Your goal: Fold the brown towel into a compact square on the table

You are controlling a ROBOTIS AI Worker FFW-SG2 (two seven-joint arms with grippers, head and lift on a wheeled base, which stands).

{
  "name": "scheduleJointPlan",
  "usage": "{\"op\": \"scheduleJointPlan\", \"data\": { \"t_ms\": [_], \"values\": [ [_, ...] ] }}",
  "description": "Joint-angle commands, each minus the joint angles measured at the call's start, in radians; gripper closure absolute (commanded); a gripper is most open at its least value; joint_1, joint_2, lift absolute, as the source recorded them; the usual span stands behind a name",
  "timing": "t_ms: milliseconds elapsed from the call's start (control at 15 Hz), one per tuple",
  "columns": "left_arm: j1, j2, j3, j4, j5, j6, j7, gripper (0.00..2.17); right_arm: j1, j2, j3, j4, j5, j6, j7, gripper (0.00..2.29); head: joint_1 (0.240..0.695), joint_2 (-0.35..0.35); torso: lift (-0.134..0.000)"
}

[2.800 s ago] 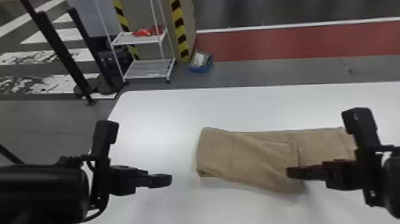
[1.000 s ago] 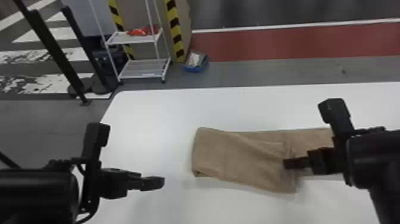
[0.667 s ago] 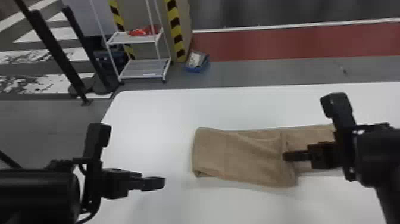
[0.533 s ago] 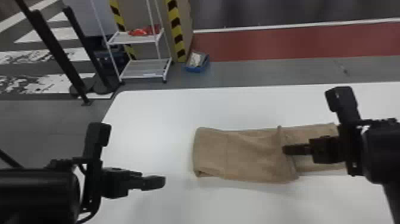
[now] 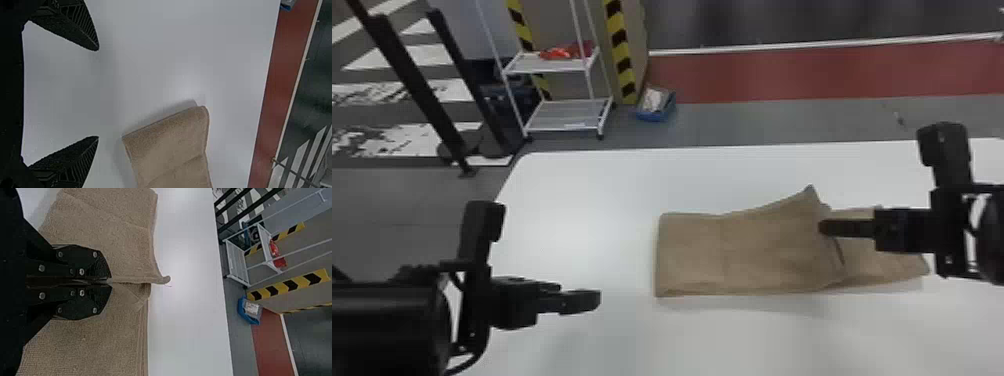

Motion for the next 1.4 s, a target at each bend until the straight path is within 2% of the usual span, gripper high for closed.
{"op": "scheduleJointPlan", "data": {
  "t_ms": [0,133,267,400,533,600,800,867,933,1067,1200,1267,1333],
  "values": [
    [0.000,-0.003,-0.001,-0.002,0.001,0.000,-0.001,0.08,0.013,0.002,-0.021,-0.001,0.013,-0.012,0.003,1.07,0.695,0.140,-0.125],
    [-0.009,-0.003,0.001,-0.002,0.001,0.000,-0.001,0.08,-0.003,0.002,-0.067,-0.019,-0.024,0.052,0.006,1.07,0.695,0.128,-0.125],
    [-0.009,-0.005,-0.002,-0.002,0.001,0.000,-0.001,0.08,0.020,0.002,-0.075,-0.021,0.005,0.003,0.018,1.07,0.695,0.116,-0.125],
    [-0.016,-0.005,-0.005,0.000,0.001,0.000,0.001,0.08,0.000,0.002,-0.132,-0.022,-0.030,0.052,0.020,1.07,0.695,0.105,-0.125],
    [-0.020,-0.008,-0.010,-0.002,0.001,0.000,0.002,0.08,0.013,0.002,-0.130,-0.030,-0.012,0.037,0.032,1.07,0.695,0.090,-0.125],
    [-0.020,-0.008,-0.012,-0.002,0.001,0.000,0.008,0.08,0.000,0.002,-0.158,-0.047,-0.045,0.049,0.030,1.07,0.695,0.081,-0.125],
    [-0.020,-0.008,-0.008,-0.005,0.001,-0.003,0.010,0.08,-0.006,0.002,-0.196,-0.050,-0.059,0.064,0.029,1.07,0.695,0.072,-0.125],
    [-0.023,-0.008,-0.008,-0.005,0.001,-0.006,0.011,0.08,-0.027,0.002,-0.228,-0.070,-0.102,0.095,0.026,1.07,0.695,0.067,-0.125],
    [-0.023,-0.008,-0.008,-0.005,0.001,-0.006,0.011,0.08,-0.047,0.002,-0.251,-0.071,-0.108,0.131,0.023,1.07,0.695,0.059,-0.125],
    [-0.017,-0.009,-0.012,-0.005,0.005,-0.006,0.011,0.08,-0.044,0.002,-0.251,-0.034,-0.064,0.104,0.023,1.07,0.695,0.051,-0.125],
    [-0.016,-0.009,-0.010,-0.005,0.005,-0.006,0.013,0.08,-0.058,0.002,-0.294,-0.033,-0.091,0.131,0.023,1.07,0.695,0.038,-0.125],
    [-0.014,-0.009,-0.010,-0.003,0.005,-0.009,0.013,0.09,-0.046,0.002,-0.294,-0.033,-0.082,0.129,0.026,1.07,0.695,0.031,-0.125],
    [-0.014,-0.009,-0.010,-0.003,0.005,-0.009,0.011,0.09,-0.041,0.002,-0.300,-0.048,-0.104,0.131,0.027,1.07,0.695,0.026,-0.125]
  ]
}}
